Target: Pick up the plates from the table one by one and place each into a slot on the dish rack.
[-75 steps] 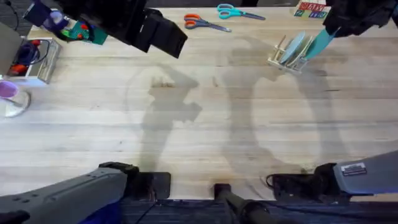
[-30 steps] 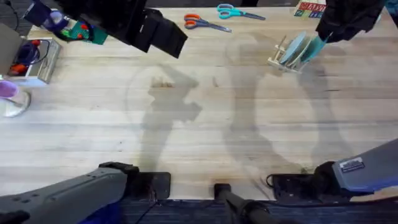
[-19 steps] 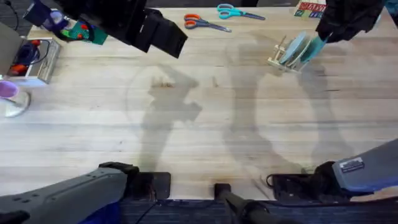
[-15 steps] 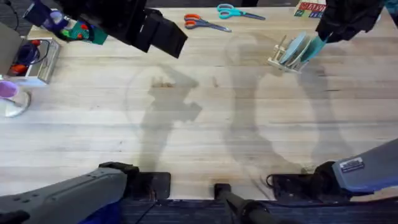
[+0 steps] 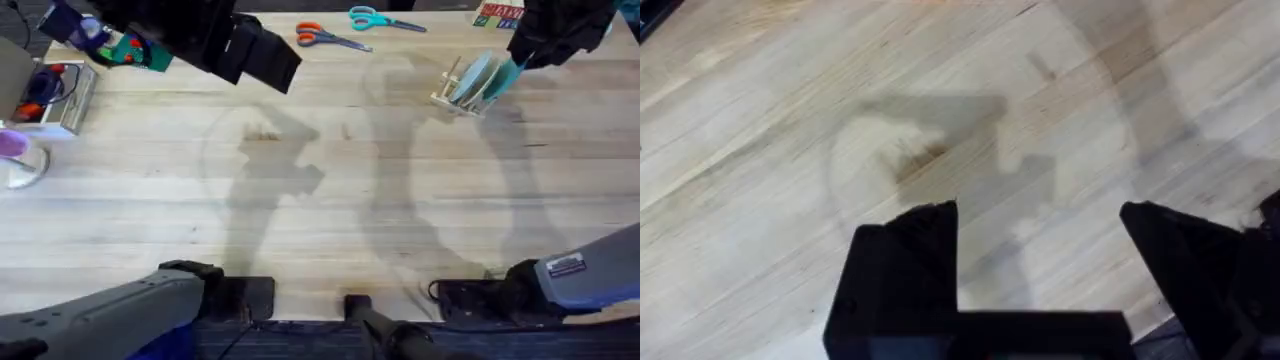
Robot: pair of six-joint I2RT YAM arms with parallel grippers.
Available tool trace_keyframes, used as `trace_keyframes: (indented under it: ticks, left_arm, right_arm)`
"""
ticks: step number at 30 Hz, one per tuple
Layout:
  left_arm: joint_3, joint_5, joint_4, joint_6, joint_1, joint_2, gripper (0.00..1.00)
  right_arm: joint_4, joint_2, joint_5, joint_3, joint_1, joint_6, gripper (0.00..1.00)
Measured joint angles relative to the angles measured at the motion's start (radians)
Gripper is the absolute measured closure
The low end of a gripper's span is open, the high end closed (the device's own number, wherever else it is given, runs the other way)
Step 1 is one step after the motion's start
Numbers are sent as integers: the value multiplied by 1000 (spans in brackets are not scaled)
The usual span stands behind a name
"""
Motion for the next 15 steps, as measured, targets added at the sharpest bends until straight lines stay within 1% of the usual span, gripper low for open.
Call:
trace_keyframes:
  ticks: [15]
  left_arm:
    - [0,0,0,0,0,0,7]
  right_arm:
    - [-5,22,-23,0,0,0,963]
